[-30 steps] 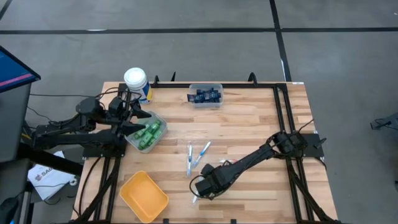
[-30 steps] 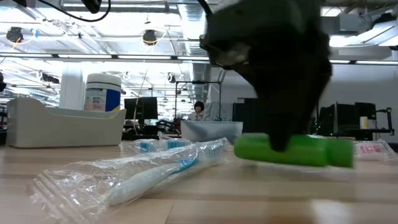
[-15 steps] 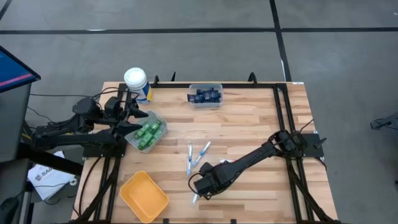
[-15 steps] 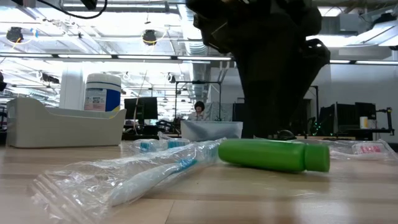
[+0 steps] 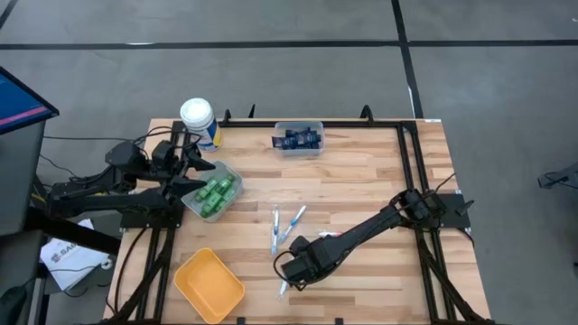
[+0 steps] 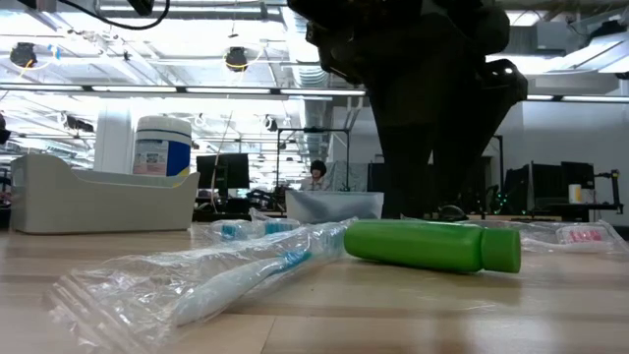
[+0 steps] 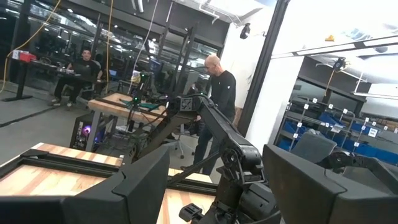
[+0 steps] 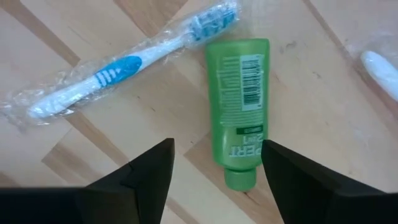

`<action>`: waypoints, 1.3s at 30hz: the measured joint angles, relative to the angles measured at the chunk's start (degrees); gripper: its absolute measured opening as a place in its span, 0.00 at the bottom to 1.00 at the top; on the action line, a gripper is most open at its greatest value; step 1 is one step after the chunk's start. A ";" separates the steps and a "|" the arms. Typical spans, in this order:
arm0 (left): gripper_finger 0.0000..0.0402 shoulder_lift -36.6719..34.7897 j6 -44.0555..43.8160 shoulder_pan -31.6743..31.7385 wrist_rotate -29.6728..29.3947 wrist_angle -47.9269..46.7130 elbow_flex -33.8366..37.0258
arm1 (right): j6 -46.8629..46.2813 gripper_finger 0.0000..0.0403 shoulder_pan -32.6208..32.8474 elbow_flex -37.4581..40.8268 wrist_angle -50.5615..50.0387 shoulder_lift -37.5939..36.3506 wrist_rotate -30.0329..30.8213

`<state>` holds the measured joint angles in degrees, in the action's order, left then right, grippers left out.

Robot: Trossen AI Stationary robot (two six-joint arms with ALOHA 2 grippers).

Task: Pick & Place Travel size toiletries
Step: Put the green shampoo into the gray bin

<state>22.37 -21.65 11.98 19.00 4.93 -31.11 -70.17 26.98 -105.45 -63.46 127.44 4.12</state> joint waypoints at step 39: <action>0.63 0.00 0.42 0.00 0.09 -0.24 0.00 | 8.96 0.49 -0.55 10.25 8.57 0.02 -2.15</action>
<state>22.37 -21.23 11.98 19.09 4.69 -31.11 -61.21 26.44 -95.20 -54.89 127.46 1.97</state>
